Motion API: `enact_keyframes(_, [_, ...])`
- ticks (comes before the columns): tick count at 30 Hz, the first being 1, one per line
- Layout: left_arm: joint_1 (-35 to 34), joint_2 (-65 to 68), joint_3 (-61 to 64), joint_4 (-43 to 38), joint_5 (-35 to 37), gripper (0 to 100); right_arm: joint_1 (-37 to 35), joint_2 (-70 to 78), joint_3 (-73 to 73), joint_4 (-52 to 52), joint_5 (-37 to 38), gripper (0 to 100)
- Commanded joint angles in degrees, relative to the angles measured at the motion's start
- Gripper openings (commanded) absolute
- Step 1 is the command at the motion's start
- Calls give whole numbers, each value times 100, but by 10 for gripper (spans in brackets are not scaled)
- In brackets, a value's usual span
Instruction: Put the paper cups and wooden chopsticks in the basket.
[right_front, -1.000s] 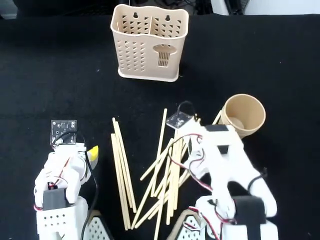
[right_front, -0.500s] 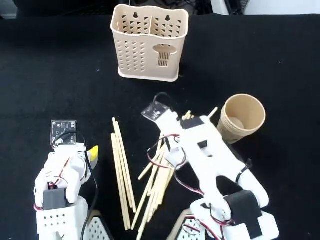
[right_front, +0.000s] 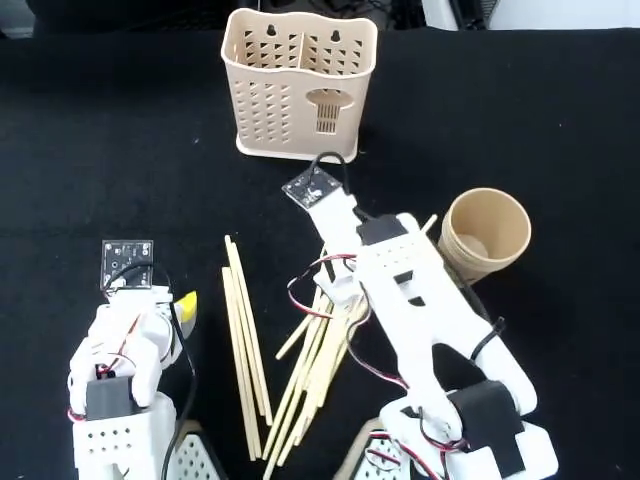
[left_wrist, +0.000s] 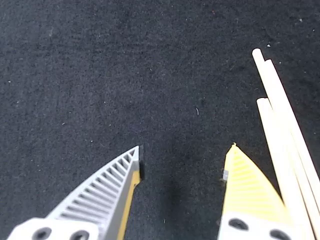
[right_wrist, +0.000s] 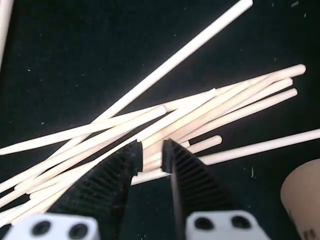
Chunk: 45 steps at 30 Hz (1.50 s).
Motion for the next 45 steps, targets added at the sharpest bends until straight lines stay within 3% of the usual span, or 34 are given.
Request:
enact_keyframes(1, [75, -44, 92, 0, -9, 275, -9, -22, -259, 237, -70, 149])
enact_keyframes(6, [75, -44, 92, 0, -9, 275, 229, -31, -268, 853, -79, 152])
enact_keyframes(13, [75, -44, 92, -18, -9, 275, 1099, 101, -277, 870, -88, 156])
enact_keyframes(16, [84, -44, 92, -26, -9, 275, 1125, 321, -303, 747, -176, 156])
enact_keyframes(21, [84, -44, 92, 0, -9, 275, 1116, 998, -673, 466, -993, 218])
enact_keyframes(30, [75, -44, 92, -26, -9, 275, 1037, 2035, -1349, 466, -1064, 219])
enact_keyframes(40, [75, -44, 92, -35, -9, 275, -237, 2123, -1358, 466, -1231, 149])
enact_keyframes(45, [75, -44, 92, -26, -9, 275, -475, 2149, -1358, 466, -1424, 150])
